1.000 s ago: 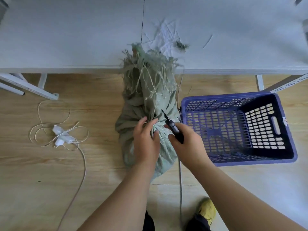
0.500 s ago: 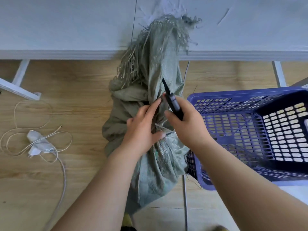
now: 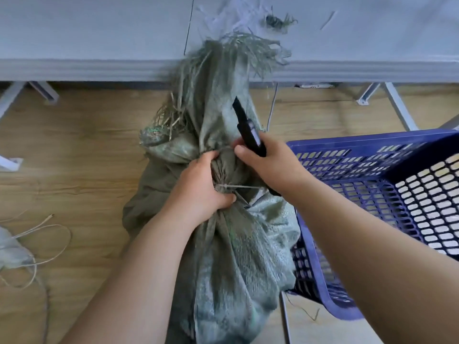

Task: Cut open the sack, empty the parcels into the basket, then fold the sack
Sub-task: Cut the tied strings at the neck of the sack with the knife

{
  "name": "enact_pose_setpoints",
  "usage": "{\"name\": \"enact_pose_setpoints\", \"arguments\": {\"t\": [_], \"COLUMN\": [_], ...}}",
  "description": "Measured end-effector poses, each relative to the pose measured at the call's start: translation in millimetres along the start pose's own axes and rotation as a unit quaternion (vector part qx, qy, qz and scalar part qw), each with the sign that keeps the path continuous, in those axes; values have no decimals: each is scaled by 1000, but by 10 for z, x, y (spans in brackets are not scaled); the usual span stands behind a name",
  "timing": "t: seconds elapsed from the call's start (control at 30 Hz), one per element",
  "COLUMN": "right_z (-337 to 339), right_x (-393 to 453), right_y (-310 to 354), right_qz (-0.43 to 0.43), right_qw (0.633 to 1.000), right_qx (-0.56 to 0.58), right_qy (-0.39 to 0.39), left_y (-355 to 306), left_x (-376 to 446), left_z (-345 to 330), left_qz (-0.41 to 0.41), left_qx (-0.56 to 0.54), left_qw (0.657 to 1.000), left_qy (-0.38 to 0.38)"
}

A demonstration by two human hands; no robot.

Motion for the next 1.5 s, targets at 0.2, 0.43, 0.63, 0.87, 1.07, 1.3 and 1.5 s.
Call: {"name": "enact_pose_setpoints", "arguments": {"t": [0.2,0.43,0.63,0.87,1.07,1.3,1.5], "right_z": [-234,-157,-152,-226,-293,-14,102], "right_x": [-117,-116,-213,-319,-335,-380,-373], "right_y": [-8,-41,-139,-183,-199,-86,21], "right_qz": [32,54,2,-111,-62,1,-3], "right_qw": [995,994,997,931,970,973,964], "right_qx": [-55,-86,75,292,233,187,240], "right_qy": [75,-36,35,191,18,-139,-112], "left_y": [155,-117,-131,-30,-194,-250,-337], "left_x": [26,-9,-66,-32,-5,-59,-126], "left_z": [113,381,288,289,232,268,265], "left_qz": [33,-62,-195,-130,-202,-166,-123], "left_qx": [-33,184,71,152,188,141,12], "left_qw": [997,979,974,972,952,975,992], "left_qy": [-61,-68,-85,-124,-129,-42,21]}}
Point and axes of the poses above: each hand's wrist, its own x-axis towards the middle knuckle, its own z-axis out of the back of the hand, y = z × x, the point moved 7 cm from there along x, towards the middle knuckle, and after that the axes turned 14 degrees about -z, right-handed, at the moved point
